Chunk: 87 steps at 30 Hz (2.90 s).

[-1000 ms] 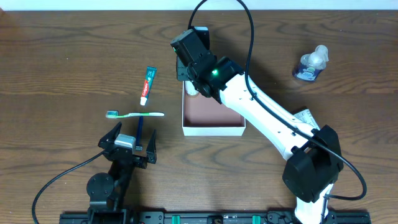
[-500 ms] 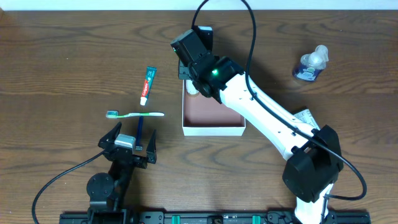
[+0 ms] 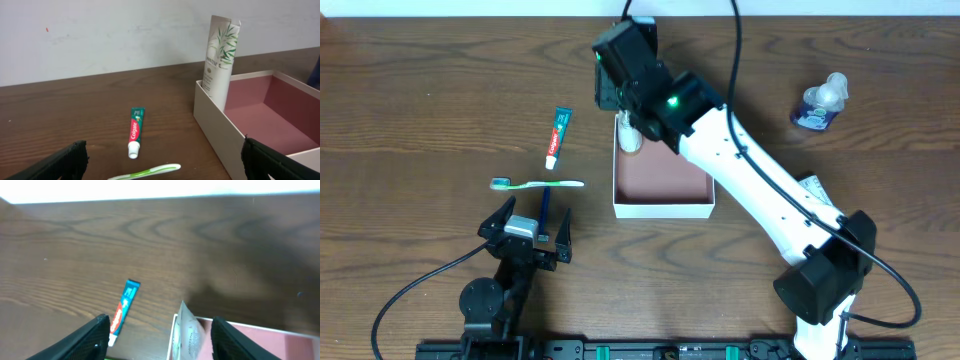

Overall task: Pack container
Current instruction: 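Lower the Pantene tube upright into the box's left corner and release, then move the right gripper to the blue soap bottle and grasp it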

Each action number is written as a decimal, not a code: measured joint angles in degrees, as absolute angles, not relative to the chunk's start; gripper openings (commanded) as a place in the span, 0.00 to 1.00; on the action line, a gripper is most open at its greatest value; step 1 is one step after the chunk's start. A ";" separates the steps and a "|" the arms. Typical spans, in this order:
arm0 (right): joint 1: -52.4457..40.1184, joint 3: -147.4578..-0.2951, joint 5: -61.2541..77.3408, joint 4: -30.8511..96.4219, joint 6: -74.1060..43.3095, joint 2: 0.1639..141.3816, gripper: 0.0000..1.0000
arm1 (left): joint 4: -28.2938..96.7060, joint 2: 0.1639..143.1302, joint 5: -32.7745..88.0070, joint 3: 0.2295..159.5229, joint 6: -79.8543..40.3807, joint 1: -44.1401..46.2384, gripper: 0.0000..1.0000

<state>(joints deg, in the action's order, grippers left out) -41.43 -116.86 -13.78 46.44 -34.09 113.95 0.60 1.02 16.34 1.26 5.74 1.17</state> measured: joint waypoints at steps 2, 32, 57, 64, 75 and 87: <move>-41.36 -120.77 -13.74 49.80 -32.25 113.95 0.67 | 0.62 1.02 16.34 1.26 5.74 1.17 0.98; 4.01 -121.58 -3.03 64.36 -8.12 109.86 0.84 | 0.60 1.02 16.34 1.26 5.76 1.17 0.98; 8.78 -93.97 5.67 41.52 3.84 109.86 0.68 | 0.60 1.02 16.34 1.26 5.76 1.17 0.98; 8.78 -92.82 5.82 40.42 4.47 109.86 0.62 | 0.60 1.02 16.34 1.26 5.74 1.17 0.98; 8.78 -92.77 6.04 39.55 4.89 109.89 0.53 | 0.60 1.02 16.34 1.26 5.76 1.17 0.98; 8.78 -92.55 7.55 39.53 5.28 110.26 0.17 | 0.60 1.02 16.34 1.26 5.76 1.17 0.98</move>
<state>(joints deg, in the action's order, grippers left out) 8.78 -92.55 7.55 39.53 5.28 110.26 0.60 1.02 16.34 1.26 5.76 1.17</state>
